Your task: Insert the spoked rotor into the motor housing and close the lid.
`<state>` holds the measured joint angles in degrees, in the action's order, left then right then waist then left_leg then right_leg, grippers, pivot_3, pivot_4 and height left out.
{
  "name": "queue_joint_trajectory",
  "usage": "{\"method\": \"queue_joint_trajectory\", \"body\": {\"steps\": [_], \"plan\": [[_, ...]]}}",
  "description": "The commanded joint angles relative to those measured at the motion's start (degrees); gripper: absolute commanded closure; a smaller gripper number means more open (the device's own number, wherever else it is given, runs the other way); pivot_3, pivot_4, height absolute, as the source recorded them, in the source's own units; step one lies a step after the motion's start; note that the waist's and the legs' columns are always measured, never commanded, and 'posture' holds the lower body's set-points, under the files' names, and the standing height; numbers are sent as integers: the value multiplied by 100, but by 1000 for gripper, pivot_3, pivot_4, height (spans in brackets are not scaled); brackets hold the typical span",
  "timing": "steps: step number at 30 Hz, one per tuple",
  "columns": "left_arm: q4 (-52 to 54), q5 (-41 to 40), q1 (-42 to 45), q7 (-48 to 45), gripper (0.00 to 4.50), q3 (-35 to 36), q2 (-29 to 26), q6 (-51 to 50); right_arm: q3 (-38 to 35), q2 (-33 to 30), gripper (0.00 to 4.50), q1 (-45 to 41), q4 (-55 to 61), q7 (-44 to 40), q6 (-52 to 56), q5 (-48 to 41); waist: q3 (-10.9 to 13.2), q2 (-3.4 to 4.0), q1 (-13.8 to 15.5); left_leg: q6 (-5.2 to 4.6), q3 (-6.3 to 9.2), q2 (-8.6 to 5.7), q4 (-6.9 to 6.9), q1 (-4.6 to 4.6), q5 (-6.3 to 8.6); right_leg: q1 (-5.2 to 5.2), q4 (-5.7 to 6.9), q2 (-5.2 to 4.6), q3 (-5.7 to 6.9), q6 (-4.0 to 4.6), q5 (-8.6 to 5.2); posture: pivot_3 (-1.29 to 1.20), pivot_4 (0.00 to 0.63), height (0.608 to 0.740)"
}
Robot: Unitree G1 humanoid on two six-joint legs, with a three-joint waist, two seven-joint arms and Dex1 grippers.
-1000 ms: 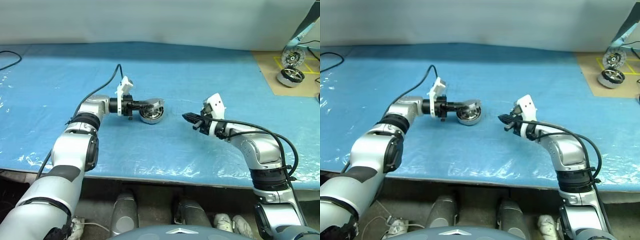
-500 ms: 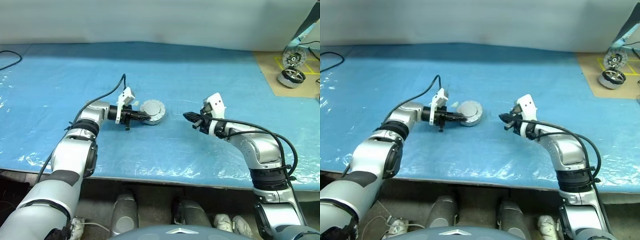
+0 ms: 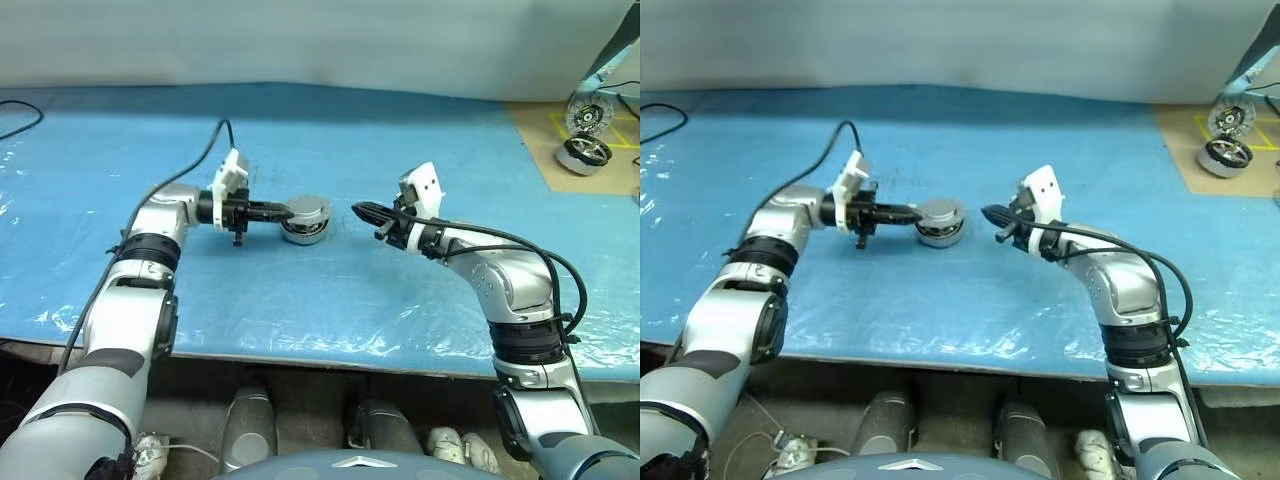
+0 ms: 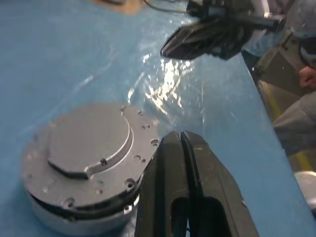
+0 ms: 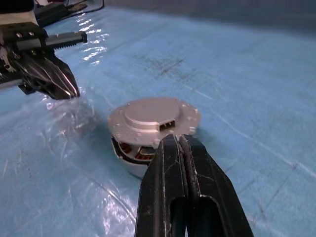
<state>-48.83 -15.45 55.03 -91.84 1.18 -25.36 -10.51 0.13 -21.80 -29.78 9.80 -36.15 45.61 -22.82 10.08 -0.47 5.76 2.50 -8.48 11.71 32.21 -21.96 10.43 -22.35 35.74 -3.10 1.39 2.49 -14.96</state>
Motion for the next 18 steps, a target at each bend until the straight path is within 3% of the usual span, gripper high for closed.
{"method": "queue_joint_trajectory", "body": {"steps": [1, 4, 13, 15, 18], "plan": [[1624, -738, -513, -18, 4414, 228, -286, -1098, 121, 42, 4500, -264, 169, -71, -202, -52, 2, 4, -23, 0, -1, -1, -3, -1, 0, -3, 0, 1, 0, 1, 0, 0, 150, 740], [2902, -976, -1394, 322, 4463, 313, -600, -1663, 454, 125, 3886, -574, -168, -72, -585, 272, 5, 13, -75, 0, -5, 1, -5, -2, 0, -8, 0, 2, -2, 1, -1, 0, 150, 740], [4162, -1274, -3466, 1810, 4463, 962, -589, -1696, 1359, 508, 716, -1069, -1757, -366, -1983, 1206, 7, 18, -144, 0, -5, 2, 6, -12, 0, -5, -4, -2, 1, 1, -1, 0, 150, 740], [4311, -1033, -3910, 2101, 4463, 956, -465, -1108, 1491, 627, 34, -1223, -2128, -379, -2206, 1402, 7, 19, -176, 0, -6, 1, 4, -11, 0, -5, -3, -4, 0, 1, -1, 0, 150, 740], [4499, -1160, -4193, 2501, 4463, 1072, -234, -923, 1444, 814, 34, -1429, -2541, -424, -2428, 1454, 7, 18, -184, -1, -6, 6, 5, -8, 0, -5, 0, 3, 1, 2, -1, 0, 150, 740]]}}
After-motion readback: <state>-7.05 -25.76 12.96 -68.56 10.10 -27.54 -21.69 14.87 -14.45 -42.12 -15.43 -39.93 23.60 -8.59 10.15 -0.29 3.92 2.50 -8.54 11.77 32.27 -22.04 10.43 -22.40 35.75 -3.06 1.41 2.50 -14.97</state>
